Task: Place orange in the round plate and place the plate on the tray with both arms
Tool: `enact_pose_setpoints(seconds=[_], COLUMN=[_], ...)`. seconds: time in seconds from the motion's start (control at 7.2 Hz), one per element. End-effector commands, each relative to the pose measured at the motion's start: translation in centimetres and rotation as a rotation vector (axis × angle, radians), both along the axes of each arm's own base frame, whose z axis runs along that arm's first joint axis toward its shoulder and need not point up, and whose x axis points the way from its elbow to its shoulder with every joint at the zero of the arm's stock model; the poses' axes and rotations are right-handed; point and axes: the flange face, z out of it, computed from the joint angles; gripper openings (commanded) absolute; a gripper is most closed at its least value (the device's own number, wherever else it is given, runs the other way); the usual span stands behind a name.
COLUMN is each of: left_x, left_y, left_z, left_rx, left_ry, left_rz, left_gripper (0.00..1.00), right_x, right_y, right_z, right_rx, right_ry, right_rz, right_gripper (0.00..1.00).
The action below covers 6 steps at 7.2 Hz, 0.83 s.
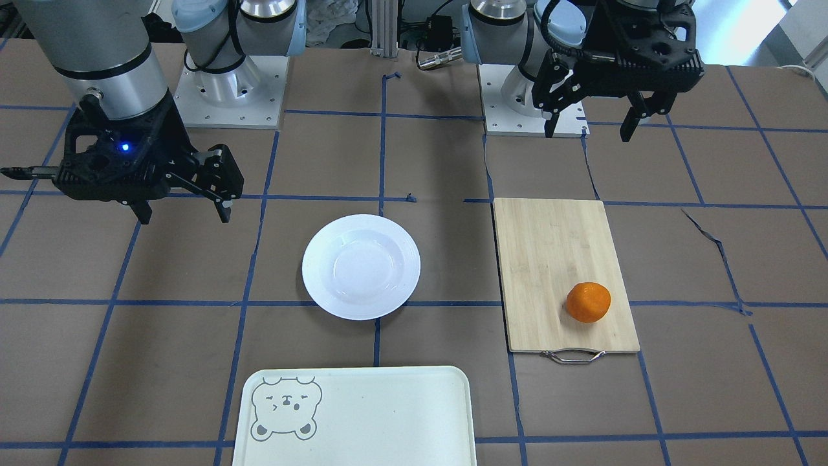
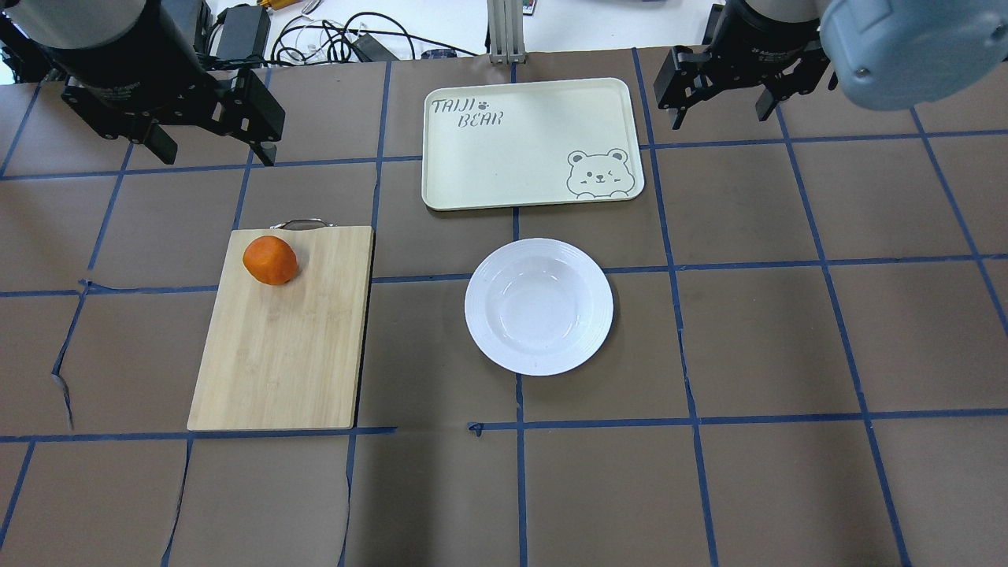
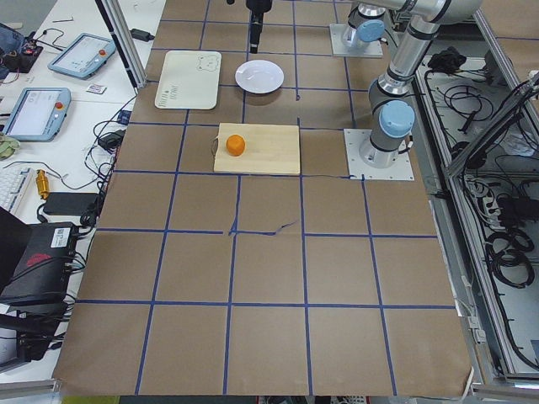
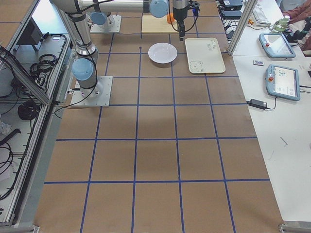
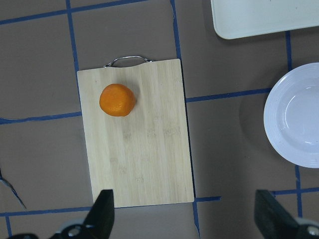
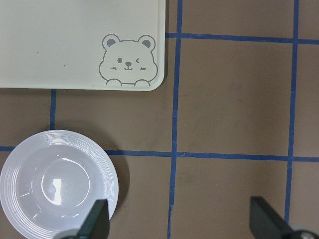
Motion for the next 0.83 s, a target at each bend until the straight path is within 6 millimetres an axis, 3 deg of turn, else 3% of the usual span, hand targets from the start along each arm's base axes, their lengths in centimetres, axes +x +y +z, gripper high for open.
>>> enact_pose_setpoints(seconds=[0.0, 0.69], left_x=[-0.36, -0.25], left_y=[-0.36, -0.59], left_z=[-0.58, -0.80], left_rx=[-0.004, -0.010], left_ry=[0.029, 0.060], left_rz=[0.055, 0.124], left_gripper=[1.00, 1.00], right_x=[0.16, 0.07], right_y=[-0.04, -0.25], right_z=[-0.06, -0.12], right_rx=[-0.002, -0.008], right_ry=[0.000, 0.001], right_rz=[0.003, 0.001], right_gripper=[1.00, 1.00])
